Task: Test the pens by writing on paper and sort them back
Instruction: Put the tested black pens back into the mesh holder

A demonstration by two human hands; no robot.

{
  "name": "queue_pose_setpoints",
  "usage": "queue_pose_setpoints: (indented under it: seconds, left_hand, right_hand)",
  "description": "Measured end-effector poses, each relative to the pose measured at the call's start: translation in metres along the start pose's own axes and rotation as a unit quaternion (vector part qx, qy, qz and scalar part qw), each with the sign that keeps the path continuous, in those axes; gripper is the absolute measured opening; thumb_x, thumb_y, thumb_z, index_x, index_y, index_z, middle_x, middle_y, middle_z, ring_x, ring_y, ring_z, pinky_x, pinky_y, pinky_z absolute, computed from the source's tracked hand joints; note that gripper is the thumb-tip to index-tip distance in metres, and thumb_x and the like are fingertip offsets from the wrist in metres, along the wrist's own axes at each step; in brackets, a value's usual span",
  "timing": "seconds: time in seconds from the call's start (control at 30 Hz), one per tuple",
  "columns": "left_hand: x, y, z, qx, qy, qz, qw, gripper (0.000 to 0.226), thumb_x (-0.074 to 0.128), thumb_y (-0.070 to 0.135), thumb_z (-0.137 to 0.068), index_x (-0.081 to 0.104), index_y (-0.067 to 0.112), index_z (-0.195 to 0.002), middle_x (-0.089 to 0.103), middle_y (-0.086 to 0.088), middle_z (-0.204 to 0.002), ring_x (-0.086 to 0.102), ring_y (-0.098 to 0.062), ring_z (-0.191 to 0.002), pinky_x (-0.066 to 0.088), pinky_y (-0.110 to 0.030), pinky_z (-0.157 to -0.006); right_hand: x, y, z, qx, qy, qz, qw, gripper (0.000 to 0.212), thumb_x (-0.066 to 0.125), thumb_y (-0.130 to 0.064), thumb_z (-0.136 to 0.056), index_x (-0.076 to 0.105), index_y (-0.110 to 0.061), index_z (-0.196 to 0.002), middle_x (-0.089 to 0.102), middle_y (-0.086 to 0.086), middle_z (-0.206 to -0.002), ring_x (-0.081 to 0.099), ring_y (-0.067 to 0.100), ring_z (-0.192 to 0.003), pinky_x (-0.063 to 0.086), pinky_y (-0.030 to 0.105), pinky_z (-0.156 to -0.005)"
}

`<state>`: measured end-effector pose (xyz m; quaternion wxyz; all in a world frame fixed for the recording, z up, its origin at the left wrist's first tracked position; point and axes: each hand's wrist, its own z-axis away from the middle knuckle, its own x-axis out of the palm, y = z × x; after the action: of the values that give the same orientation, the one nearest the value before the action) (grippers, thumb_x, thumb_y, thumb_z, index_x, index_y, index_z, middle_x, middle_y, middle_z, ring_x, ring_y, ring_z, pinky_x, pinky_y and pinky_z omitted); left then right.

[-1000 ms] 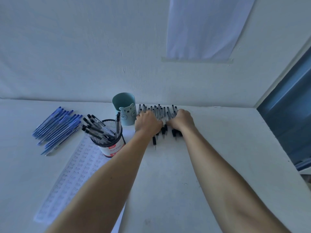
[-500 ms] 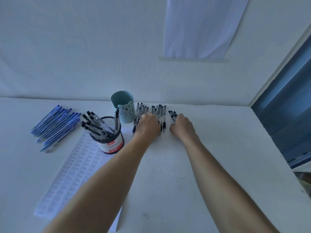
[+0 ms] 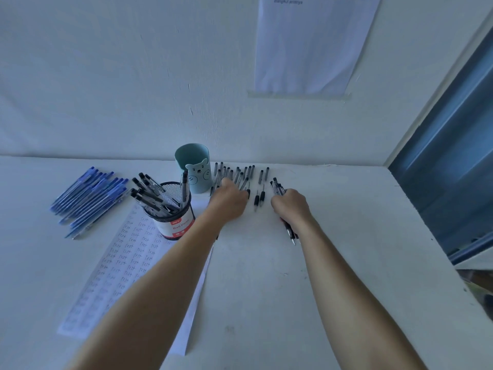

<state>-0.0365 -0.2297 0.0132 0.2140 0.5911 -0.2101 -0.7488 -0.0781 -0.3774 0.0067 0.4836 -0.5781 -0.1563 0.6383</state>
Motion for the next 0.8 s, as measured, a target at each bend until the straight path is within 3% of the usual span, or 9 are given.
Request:
queue_pose_setpoints:
  seconds: [0.1,0.2,0.33,0.43,0.5,0.57,0.63,0.7,0.8]
  left_hand:
    - [0.005,-0.011,0.005,0.024,-0.011,0.135,0.991,0.04,0.047,0.03,-0.101,0.041,0.002,-0.128,0.05,-0.01,-0.097,0.049,-0.026,-0.086,0.043,-0.039,-0.078]
    - [0.007,-0.02,0.016,0.058,-0.017,0.215,0.975,0.049,0.054,0.053,-0.095,0.047,0.011,-0.119,0.059,-0.015,-0.092,0.059,-0.031,-0.082,0.054,-0.051,-0.08]
    - [0.01,-0.023,0.044,0.157,0.123,0.276,0.94,0.03,0.055,0.039,-0.1,0.051,0.01,-0.093,0.055,-0.01,-0.069,0.048,-0.02,-0.061,0.046,-0.04,-0.058]
    - [0.018,-0.025,0.062,0.198,0.211,0.327,0.899,0.025,0.051,0.036,-0.101,0.042,0.014,-0.093,0.053,-0.01,-0.064,0.049,-0.029,-0.057,0.041,-0.039,-0.053]
    - [0.025,-0.028,0.07,0.212,0.243,0.328,0.888,0.017,0.055,0.028,-0.1,0.042,0.017,-0.1,0.056,0.002,-0.065,0.053,-0.018,-0.057,0.041,-0.035,-0.054]
    - [0.032,-0.031,0.075,0.2,0.248,0.315,0.894,0.024,0.061,0.019,-0.097,0.046,0.014,-0.115,0.062,0.016,-0.077,0.058,-0.001,-0.067,0.044,-0.018,-0.06]
    - [0.042,-0.039,0.079,0.182,0.221,0.297,0.911,0.032,0.062,0.021,-0.097,0.047,0.014,-0.124,0.065,0.013,-0.084,0.061,-0.006,-0.072,0.044,-0.018,-0.062]
    - [0.049,-0.044,0.079,0.161,0.186,0.276,0.929,0.023,0.057,0.026,-0.1,0.054,0.012,-0.118,0.066,0.008,-0.081,0.064,-0.013,-0.072,0.045,-0.029,-0.064]
    - [0.047,-0.046,0.074,0.146,0.152,0.294,0.932,0.026,0.051,0.037,-0.102,0.06,0.012,-0.099,0.063,0.007,-0.065,0.062,-0.004,-0.06,0.045,-0.029,-0.061]
  right_hand:
    - [0.002,-0.002,0.009,0.0,0.009,-0.093,0.996,0.011,0.045,-0.008,-0.072,0.036,-0.013,-0.073,0.039,0.005,-0.067,0.035,0.022,-0.059,0.027,0.028,-0.052]
    - [0.005,-0.003,0.018,-0.012,0.041,-0.16,0.986,0.009,0.048,-0.013,-0.073,0.038,-0.014,-0.075,0.041,0.006,-0.069,0.033,0.021,-0.06,0.026,0.027,-0.048]
    - [0.01,-0.002,0.034,-0.059,0.122,-0.214,0.967,0.029,0.06,-0.025,-0.083,0.039,-0.017,-0.066,0.046,0.0,-0.06,0.039,0.016,-0.05,0.035,0.025,-0.049]
    - [0.018,0.005,0.049,-0.119,0.214,-0.223,0.944,0.033,0.066,-0.031,-0.091,0.046,-0.021,-0.067,0.049,-0.007,-0.059,0.045,0.003,-0.049,0.034,0.015,-0.049]
    - [0.026,0.012,0.056,-0.155,0.245,-0.234,0.928,0.028,0.069,-0.031,-0.091,0.051,-0.019,-0.075,0.054,-0.004,-0.064,0.049,0.005,-0.055,0.037,0.016,-0.053]
    - [0.033,0.021,0.06,-0.178,0.256,-0.235,0.921,0.023,0.072,-0.026,-0.09,0.055,-0.014,-0.081,0.06,0.001,-0.069,0.055,0.011,-0.06,0.041,0.019,-0.057]
    - [0.038,0.027,0.063,-0.192,0.259,-0.236,0.917,0.019,0.072,-0.019,-0.088,0.055,-0.013,-0.082,0.06,0.001,-0.069,0.056,0.014,-0.062,0.041,0.016,-0.057]
    - [0.042,0.032,0.063,-0.195,0.264,-0.227,0.917,0.022,0.072,-0.016,-0.087,0.053,-0.016,-0.078,0.057,0.0,-0.065,0.053,0.014,-0.058,0.04,0.018,-0.057]
    - [0.047,0.034,0.061,-0.181,0.258,-0.22,0.923,0.031,0.074,-0.019,-0.087,0.048,-0.027,-0.072,0.054,-0.006,-0.061,0.053,0.011,-0.055,0.042,0.025,-0.056]
